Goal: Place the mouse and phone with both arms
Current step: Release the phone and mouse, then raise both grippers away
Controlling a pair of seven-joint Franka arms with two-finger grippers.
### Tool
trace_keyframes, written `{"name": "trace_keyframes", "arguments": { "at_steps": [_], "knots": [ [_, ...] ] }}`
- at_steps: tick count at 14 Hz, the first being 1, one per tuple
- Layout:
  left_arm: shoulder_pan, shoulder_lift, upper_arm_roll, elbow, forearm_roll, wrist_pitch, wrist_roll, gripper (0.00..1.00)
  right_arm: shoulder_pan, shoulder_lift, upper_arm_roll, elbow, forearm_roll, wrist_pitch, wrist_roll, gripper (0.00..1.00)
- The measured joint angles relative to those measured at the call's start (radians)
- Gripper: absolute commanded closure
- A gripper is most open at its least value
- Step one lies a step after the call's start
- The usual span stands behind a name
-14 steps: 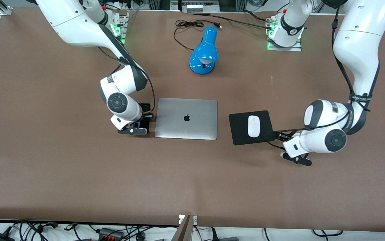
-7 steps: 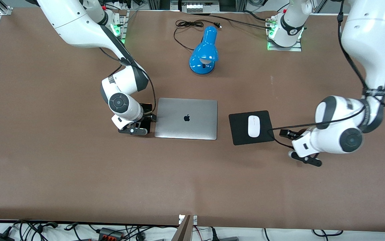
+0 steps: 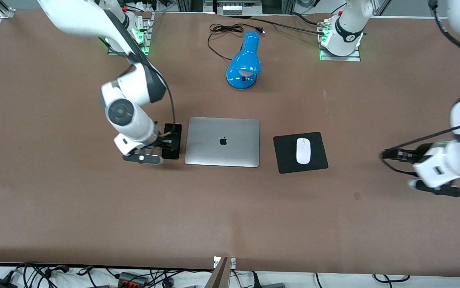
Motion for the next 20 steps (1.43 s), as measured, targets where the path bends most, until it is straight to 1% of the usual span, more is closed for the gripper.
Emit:
{"name": "trace_keyframes", "arguments": {
  "at_steps": [2, 4, 5, 7, 8, 10, 11, 12, 13, 14, 15, 16, 17, 19, 20],
  "knots": [
    [0.048, -0.014, -0.001, 0.006, -0.025, 0.007, 0.002, 0.00, -0.024, -0.051, -0.008, 0.067, 0.000, -0.138, -0.062, 0.00],
    [0.057, -0.049, -0.001, 0.008, -0.029, 0.003, -0.005, 0.00, -0.057, -0.063, -0.011, 0.181, 0.000, -0.294, -0.137, 0.00],
    [0.054, -0.074, -0.003, 0.006, -0.029, -0.008, -0.029, 0.00, -0.075, -0.062, -0.011, 0.237, 0.000, -0.354, -0.174, 0.00],
    [0.043, -0.125, -0.012, -0.016, -0.026, -0.044, -0.135, 0.00, -0.117, -0.062, -0.014, 0.327, 0.000, -0.442, -0.219, 0.00],
    [0.023, -0.148, -0.022, -0.027, -0.010, -0.069, -0.191, 0.00, -0.140, -0.061, -0.015, 0.371, 0.000, -0.479, -0.233, 0.00],
    [-0.055, -0.196, -0.036, -0.039, 0.107, -0.115, -0.277, 0.00, -0.179, -0.065, -0.023, 0.450, 0.001, -0.551, -0.273, 0.00],
    [-0.090, -0.216, -0.037, -0.042, 0.155, -0.128, -0.315, 0.00, -0.189, -0.071, -0.036, 0.475, 0.001, -0.579, -0.290, 0.00],
    [-0.106, -0.234, -0.037, -0.042, 0.179, -0.135, -0.353, 0.00, -0.199, -0.079, -0.055, 0.489, 0.001, -0.600, -0.310, 0.00],
    [-0.098, -0.246, -0.036, -0.042, 0.183, -0.139, -0.365, 0.00, -0.217, -0.085, -0.074, 0.499, 0.001, -0.626, -0.348, 0.00],
    [-0.077, -0.253, -0.035, -0.043, 0.173, -0.139, -0.365, 0.00, -0.241, -0.087, -0.090, 0.513, 0.002, -0.654, -0.402, 0.00],
    [-0.054, -0.257, -0.036, -0.043, 0.135, -0.138, -0.362, 0.00, -0.262, -0.087, -0.108, 0.531, 0.003, -0.678, -0.451, 0.00],
    [-0.039, -0.263, -0.038, -0.043, 0.081, -0.138, -0.362, 0.00, -0.277, -0.088, -0.128, 0.549, 0.013, -0.691, -0.484, 0.00],
    [-0.034, -0.271, -0.040, -0.043, 0.051, -0.138, -0.362, 0.00, -0.283, -0.091, -0.144, 0.561, 0.032, -0.693, -0.497, 0.00],
    [-0.037, -0.286, -0.051, -0.043, 0.041, -0.138, -0.361, 0.00, -0.281, -0.113, -0.168, 0.570, 0.067, -0.690, -0.511, 0.00],
    [-0.041, -0.291, -0.056, -0.043, 0.041, -0.138, -0.357, 0.00, -0.281, -0.126, -0.174, 0.570, 0.071, -0.688, -0.519, 0.00]
  ]
}}
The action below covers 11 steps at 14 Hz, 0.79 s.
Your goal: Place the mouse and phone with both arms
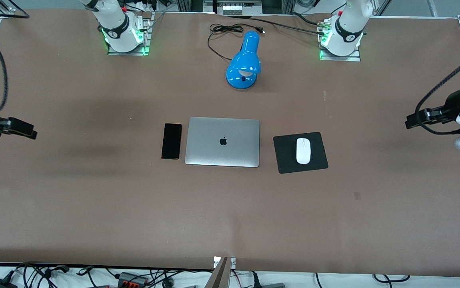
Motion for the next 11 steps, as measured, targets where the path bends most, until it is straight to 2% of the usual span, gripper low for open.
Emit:
{"name": "trace_keyframes", "arguments": {
  "at_steps": [3, 7, 8, 10, 11],
  "knots": [
    [-0.003, -0.004, -0.005, 0.000, 0.000, 0.000, 0.015, 0.00, 0.000, -0.046, -0.002, -0.044, -0.002, 0.012, -0.007, 0.00],
    [-0.022, -0.022, 0.005, -0.004, -0.001, -0.001, 0.030, 0.00, 0.000, -0.201, -0.003, -0.282, -0.007, 0.110, -0.010, 0.00],
    [-0.069, -0.037, 0.047, -0.014, -0.001, -0.002, 0.031, 0.00, 0.000, -0.242, -0.003, -0.333, -0.007, 0.113, -0.010, 0.00],
    [-0.210, -0.069, 0.184, -0.048, -0.003, 0.000, 0.031, 0.00, 0.001, -0.309, -0.004, -0.418, -0.007, 0.114, -0.010, 0.00],
    [-0.237, -0.078, 0.215, -0.061, -0.007, 0.001, 0.035, 0.00, 0.001, -0.337, -0.004, -0.456, -0.007, 0.116, -0.010, 0.00]
  ]
}}
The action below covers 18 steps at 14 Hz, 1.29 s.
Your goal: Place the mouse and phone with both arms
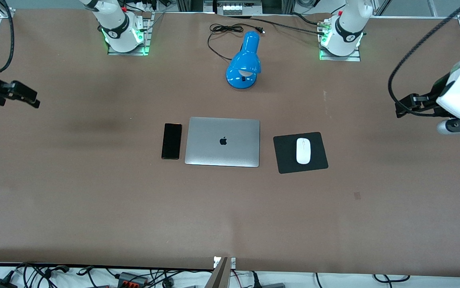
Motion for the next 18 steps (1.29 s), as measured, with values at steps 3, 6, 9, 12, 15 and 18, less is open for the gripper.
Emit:
{"name": "trace_keyframes", "arguments": {
  "at_steps": [3, 6, 9, 12, 15, 18],
  "knots": [
    [0.002, -0.008, 0.022, -0.037, -0.016, 0.007, 0.044, 0.00, 0.000, -0.050, 0.000, -0.060, 0.000, 0.000, 0.000, 0.00],
    [0.003, -0.022, 0.026, -0.069, -0.016, 0.025, 0.052, 0.00, 0.000, -0.059, -0.005, -0.067, 0.000, -0.004, -0.011, 0.00],
    [0.005, -0.075, 0.029, -0.149, -0.016, 0.094, 0.052, 0.00, 0.000, -0.059, -0.005, -0.067, 0.000, 0.006, -0.020, 0.00],
    [0.004, -0.091, 0.029, -0.154, -0.016, 0.107, 0.059, 0.00, 0.000, -0.059, -0.008, -0.066, 0.000, 0.029, -0.020, 0.00],
    [0.006, -0.091, 0.030, -0.154, -0.016, 0.108, 0.072, 0.00, 0.000, -0.063, -0.012, -0.066, 0.000, 0.032, -0.041, 0.00],
    [0.006, -0.091, 0.031, -0.155, -0.016, 0.107, 0.073, 0.00, 0.000, -0.066, -0.012, -0.066, 0.002, 0.032, -0.045, 0.00]
  ]
}}
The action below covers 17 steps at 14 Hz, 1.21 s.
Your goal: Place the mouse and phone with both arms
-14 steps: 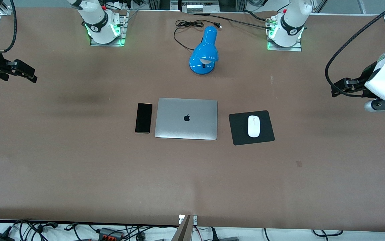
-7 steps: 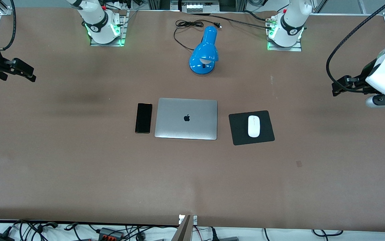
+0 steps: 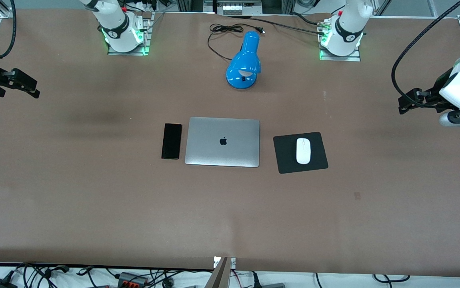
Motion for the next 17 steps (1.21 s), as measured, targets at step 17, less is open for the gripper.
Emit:
{"name": "trace_keyframes", "arguments": {
  "at_steps": [17],
  "knots": [
    [0.005, 0.000, 0.010, 0.000, -0.013, -0.003, 0.001, 0.00, -0.001, 0.000, 0.002, 0.000, 0.004, -0.005, 0.000, 0.00]
  ]
}}
